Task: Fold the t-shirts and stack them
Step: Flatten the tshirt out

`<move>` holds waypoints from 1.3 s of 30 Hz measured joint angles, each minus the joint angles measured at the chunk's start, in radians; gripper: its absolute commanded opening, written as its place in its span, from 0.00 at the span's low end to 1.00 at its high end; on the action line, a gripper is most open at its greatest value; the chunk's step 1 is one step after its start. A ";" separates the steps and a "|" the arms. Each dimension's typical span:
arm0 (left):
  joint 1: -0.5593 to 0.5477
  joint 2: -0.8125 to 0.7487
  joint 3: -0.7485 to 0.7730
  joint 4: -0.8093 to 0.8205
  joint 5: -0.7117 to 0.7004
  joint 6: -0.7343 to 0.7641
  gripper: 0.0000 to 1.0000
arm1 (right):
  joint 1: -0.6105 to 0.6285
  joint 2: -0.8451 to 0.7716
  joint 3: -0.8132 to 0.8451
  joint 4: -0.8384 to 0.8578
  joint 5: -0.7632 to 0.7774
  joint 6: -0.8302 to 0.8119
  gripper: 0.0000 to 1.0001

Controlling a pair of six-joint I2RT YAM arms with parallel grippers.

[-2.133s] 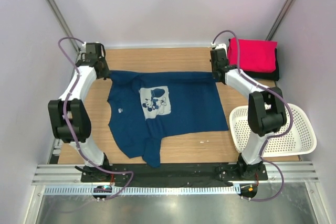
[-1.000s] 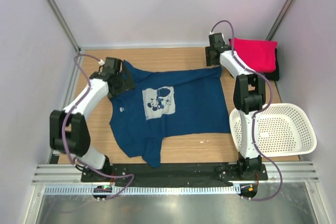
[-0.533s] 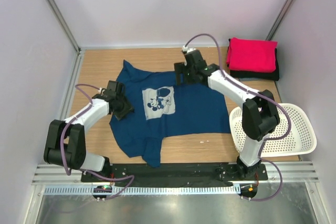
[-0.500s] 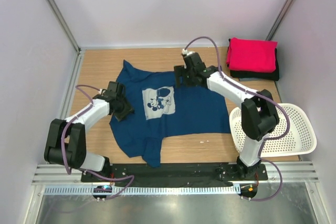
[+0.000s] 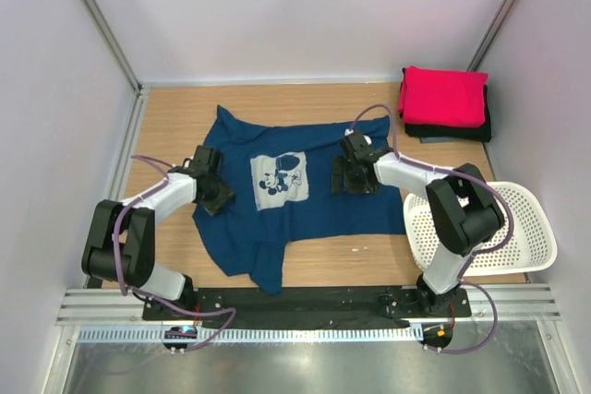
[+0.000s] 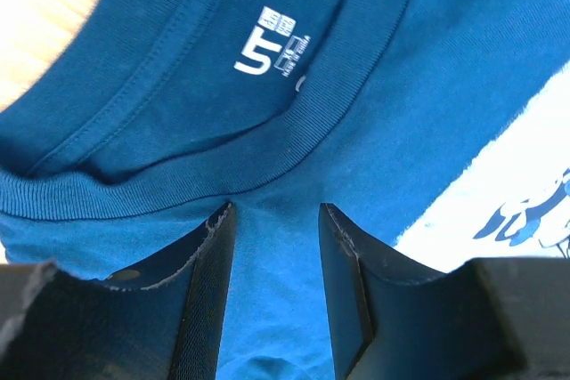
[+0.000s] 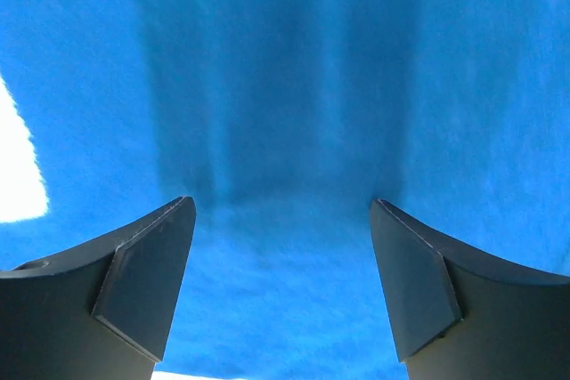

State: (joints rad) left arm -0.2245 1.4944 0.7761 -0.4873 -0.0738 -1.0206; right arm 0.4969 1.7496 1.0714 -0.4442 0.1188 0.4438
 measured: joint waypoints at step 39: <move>0.090 0.412 0.675 -0.076 -0.116 0.240 0.50 | 0.001 -0.229 0.117 -0.120 0.097 0.003 0.85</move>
State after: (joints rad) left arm -0.1345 1.9068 1.4509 -0.5636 -0.1898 -0.7811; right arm 0.4980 1.5208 1.1885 -0.5644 0.2157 0.4473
